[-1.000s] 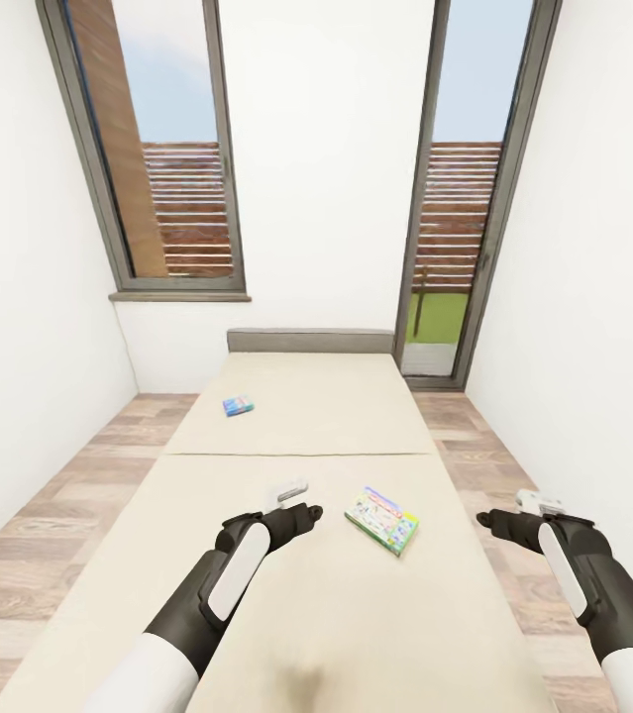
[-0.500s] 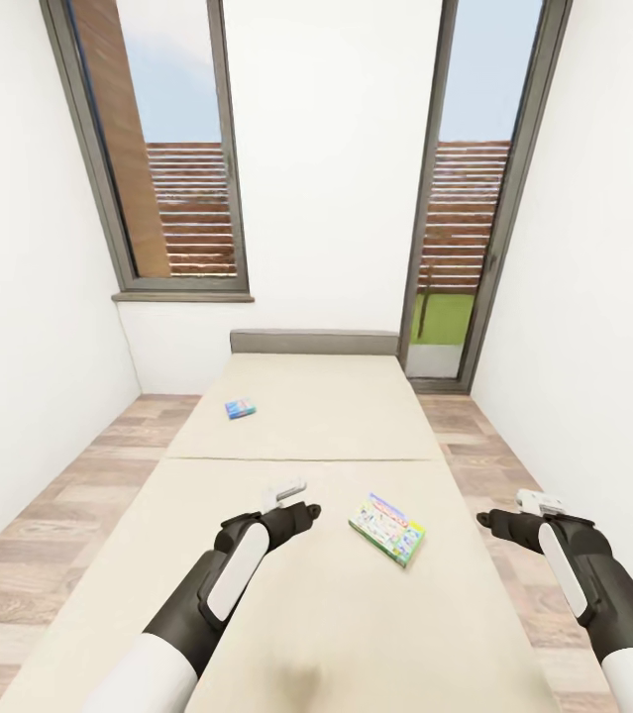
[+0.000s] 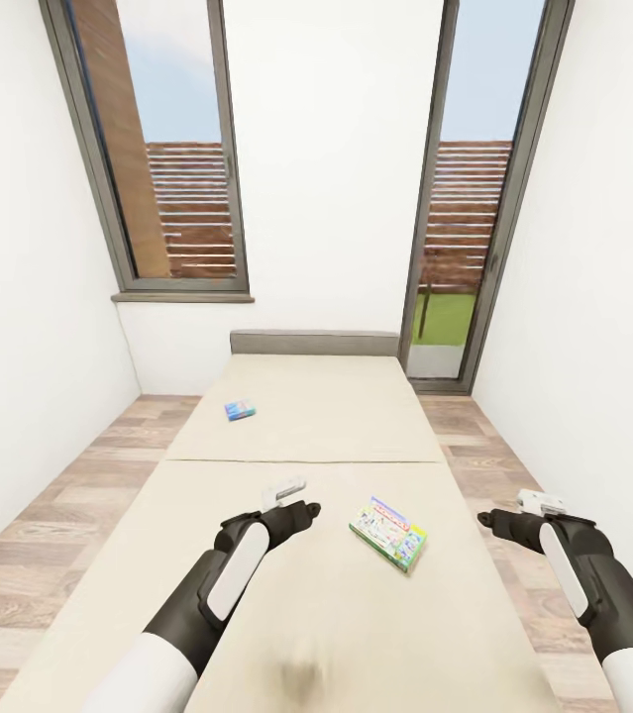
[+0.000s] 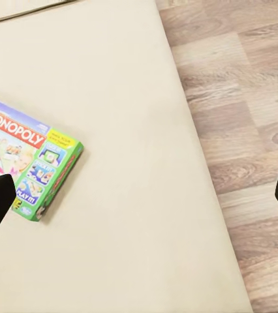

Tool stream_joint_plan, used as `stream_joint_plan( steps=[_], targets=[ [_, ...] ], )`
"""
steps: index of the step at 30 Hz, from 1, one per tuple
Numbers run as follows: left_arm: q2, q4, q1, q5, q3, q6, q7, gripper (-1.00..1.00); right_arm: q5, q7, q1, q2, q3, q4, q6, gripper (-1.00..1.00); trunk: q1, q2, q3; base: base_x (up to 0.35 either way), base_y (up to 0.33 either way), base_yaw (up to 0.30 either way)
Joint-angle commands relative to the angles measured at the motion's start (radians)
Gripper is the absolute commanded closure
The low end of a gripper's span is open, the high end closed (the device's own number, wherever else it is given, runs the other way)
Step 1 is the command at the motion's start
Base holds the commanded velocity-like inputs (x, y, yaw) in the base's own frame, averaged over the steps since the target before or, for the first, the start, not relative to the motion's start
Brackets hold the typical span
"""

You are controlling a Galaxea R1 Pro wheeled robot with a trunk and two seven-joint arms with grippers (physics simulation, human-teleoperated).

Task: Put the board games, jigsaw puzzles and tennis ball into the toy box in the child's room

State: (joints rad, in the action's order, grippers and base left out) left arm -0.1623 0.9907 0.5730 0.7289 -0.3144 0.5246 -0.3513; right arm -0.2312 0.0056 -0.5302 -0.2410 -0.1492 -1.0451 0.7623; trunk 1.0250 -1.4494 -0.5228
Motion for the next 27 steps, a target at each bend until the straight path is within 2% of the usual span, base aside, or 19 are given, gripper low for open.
stream_joint_plan(
  steps=[1, 8, 13, 15, 18, 20, 23, 25, 26, 27],
  targets=[
    [0.0, 0.001, 0.001, 0.011, -0.002, 0.001, -0.01, -1.0, -0.002, 0.001, -0.001, 0.0, -0.001, -0.001, 0.005, -1.0, 0.0, -0.001, -0.001, 0.009, 0.0, 0.001],
    [-0.001, -0.03, 0.015, 0.012, 0.004, 0.001, -0.01, -1.0, -0.002, 0.001, -0.001, 0.0, -0.003, -0.001, 0.005, -1.0, 0.0, -0.001, -0.001, 0.005, 0.0, 0.0],
    [0.0, -0.092, 0.058, 0.012, 0.023, 0.001, -0.011, -1.0, -0.002, 0.001, -0.001, -0.002, -0.004, -0.001, 0.006, -1.0, 0.0, -0.001, -0.001, 0.002, 0.0, 0.0],
    [0.001, -0.162, 0.103, 0.012, 0.048, -0.001, -0.01, -1.0, -0.002, 0.001, -0.001, -0.004, -0.006, -0.001, 0.009, -1.0, 0.0, -0.001, -0.001, 0.001, 0.0, 0.0],
    [0.002, -0.203, 0.128, 0.012, 0.063, -0.002, -0.01, -1.0, -0.002, 0.001, -0.001, -0.005, -0.006, -0.001, 0.012, -1.0, 0.0, -0.001, -0.001, 0.0, 0.0, 0.0],
    [0.003, -0.295, 0.181, 0.013, 0.09, -0.006, -0.01, -1.0, -0.003, 0.001, -0.001, -0.007, -0.007, -0.001, 0.019, -1.0, 0.0, -0.001, -0.001, 0.0, 0.0, 0.0],
    [0.003, -0.342, 0.209, 0.014, 0.102, -0.01, -0.009, -1.0, -0.003, 0.001, -0.001, -0.008, -0.007, -0.001, 0.024, -1.0, 0.0, -0.001, -0.001, 0.0, 0.0, 0.0],
    [0.003, -0.433, 0.261, 0.015, 0.12, -0.026, -0.008, -1.0, -0.003, 0.001, -0.001, -0.009, -0.008, -0.001, 0.036, -1.0, 0.0, -0.001, -0.001, 0.0, 0.0, 0.0],
    [0.003, -0.433, 0.261, 0.015, 0.12, -0.026, -0.008, -1.0, -0.003, 0.001, -0.001, -0.009, -0.008, -0.001, 0.036, -1.0, 0.0, -0.001, -0.001, 0.0, 0.0, 0.0],
    [0.003, -0.475, 0.285, 0.015, 0.127, -0.036, -0.006, -1.0, -0.003, 0.001, -0.001, -0.009, -0.009, -0.001, 0.042, -1.0, 0.0, -0.001, -0.001, 0.0, 0.0, 0.0]
  ],
)
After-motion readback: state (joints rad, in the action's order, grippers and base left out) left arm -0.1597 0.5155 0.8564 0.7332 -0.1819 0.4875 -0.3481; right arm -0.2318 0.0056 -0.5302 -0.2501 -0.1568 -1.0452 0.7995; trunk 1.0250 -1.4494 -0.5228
